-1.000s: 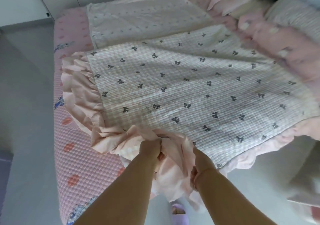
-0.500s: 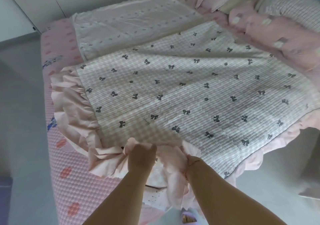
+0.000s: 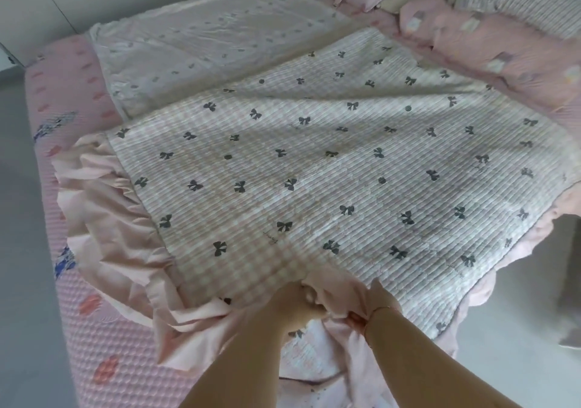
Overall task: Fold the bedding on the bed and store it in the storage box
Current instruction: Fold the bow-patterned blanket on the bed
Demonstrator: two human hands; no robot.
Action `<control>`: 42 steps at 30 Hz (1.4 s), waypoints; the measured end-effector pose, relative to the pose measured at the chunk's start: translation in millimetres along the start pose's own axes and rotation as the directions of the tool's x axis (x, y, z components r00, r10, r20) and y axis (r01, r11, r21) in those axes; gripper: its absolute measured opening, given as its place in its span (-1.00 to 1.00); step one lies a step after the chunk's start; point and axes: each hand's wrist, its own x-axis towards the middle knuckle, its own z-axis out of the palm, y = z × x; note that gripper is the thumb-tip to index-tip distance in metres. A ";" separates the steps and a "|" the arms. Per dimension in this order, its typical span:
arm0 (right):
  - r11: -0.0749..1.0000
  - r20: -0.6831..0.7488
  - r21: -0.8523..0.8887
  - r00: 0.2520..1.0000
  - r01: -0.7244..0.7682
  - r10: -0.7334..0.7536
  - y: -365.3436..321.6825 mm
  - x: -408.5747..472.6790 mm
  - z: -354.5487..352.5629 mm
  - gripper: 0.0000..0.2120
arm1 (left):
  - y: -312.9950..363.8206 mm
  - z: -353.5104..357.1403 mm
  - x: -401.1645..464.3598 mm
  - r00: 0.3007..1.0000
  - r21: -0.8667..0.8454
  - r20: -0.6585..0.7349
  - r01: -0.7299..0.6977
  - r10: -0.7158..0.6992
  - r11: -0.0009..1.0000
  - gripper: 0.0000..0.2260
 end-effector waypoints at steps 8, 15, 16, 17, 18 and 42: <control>0.583 -0.110 -0.734 0.786 0.349 -0.608 -22.2 -78.5 54.0 -0.48 | -30.2 -62.9 -27.5 0.983 -0.415 0.048 -0.143 0.179 0.899 -0.75; 0.585 -0.144 -0.684 0.705 0.437 -0.695 -41.9 -121.5 122.8 -0.49 | -44.6 -131.6 -47.0 0.956 -0.485 -0.096 -0.287 0.276 0.826 -0.67; 0.592 -0.155 -0.688 0.711 0.421 -0.686 -43.8 -118.1 126.3 -0.48 | -41.4 -138.0 -44.9 0.953 -0.471 -0.100 -0.298 0.285 0.830 -0.69; 0.642 -0.166 -0.629 0.731 0.439 -0.662 -46.4 -116.1 132.1 -0.52 | -38.1 -144.4 -41.6 0.949 -0.456 -0.099 -0.312 0.301 0.834 -0.71; 0.696 -0.181 -0.545 0.745 0.467 -0.642 -47.9 -117.1 134.5 -0.57 | -36.7 -148.9 -39.4 0.951 -0.461 -0.107 -0.306 0.290 0.833 -0.75; 0.918 -0.552 -0.172 0.737 0.358 -0.391 90.7 -62.7 106.6 -0.20 | -65.7 -151.0 18.8 0.991 -0.560 0.040 -0.084 0.128 0.824 -0.82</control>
